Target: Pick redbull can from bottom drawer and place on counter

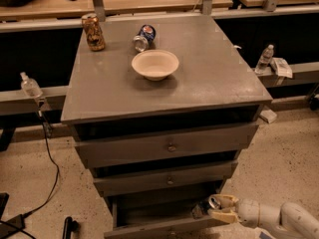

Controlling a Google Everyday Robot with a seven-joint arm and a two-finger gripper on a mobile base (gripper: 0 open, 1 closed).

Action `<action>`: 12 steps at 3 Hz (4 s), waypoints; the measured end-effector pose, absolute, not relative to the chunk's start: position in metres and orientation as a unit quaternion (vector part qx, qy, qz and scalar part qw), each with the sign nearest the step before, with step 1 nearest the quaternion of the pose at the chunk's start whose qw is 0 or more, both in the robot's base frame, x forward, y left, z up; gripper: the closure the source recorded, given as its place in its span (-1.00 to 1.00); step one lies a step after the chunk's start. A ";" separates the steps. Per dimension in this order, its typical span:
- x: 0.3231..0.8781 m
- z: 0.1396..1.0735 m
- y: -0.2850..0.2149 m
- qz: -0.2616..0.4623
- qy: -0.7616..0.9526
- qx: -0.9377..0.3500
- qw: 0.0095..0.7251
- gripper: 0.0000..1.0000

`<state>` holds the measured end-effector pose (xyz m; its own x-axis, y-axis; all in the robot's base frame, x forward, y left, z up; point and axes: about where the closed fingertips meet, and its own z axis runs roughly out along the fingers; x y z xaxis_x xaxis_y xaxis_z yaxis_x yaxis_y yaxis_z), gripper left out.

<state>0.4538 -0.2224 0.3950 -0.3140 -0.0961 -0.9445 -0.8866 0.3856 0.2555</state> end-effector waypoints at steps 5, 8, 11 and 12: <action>0.463 0.500 -0.274 0.389 0.707 -0.380 0.453 1.00; 0.482 0.609 -0.317 0.325 0.686 -0.430 0.489 1.00; 0.495 0.740 -0.343 0.257 0.668 -0.508 0.480 1.00; 0.503 0.787 -0.349 0.248 0.667 -0.522 0.470 1.00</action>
Offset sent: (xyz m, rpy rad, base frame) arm 0.0068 -0.0831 0.1178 -0.1043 0.0638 -0.0529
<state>0.5031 -0.3485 0.7867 -0.0124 -0.4629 -0.8863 -0.9295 0.3322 -0.1605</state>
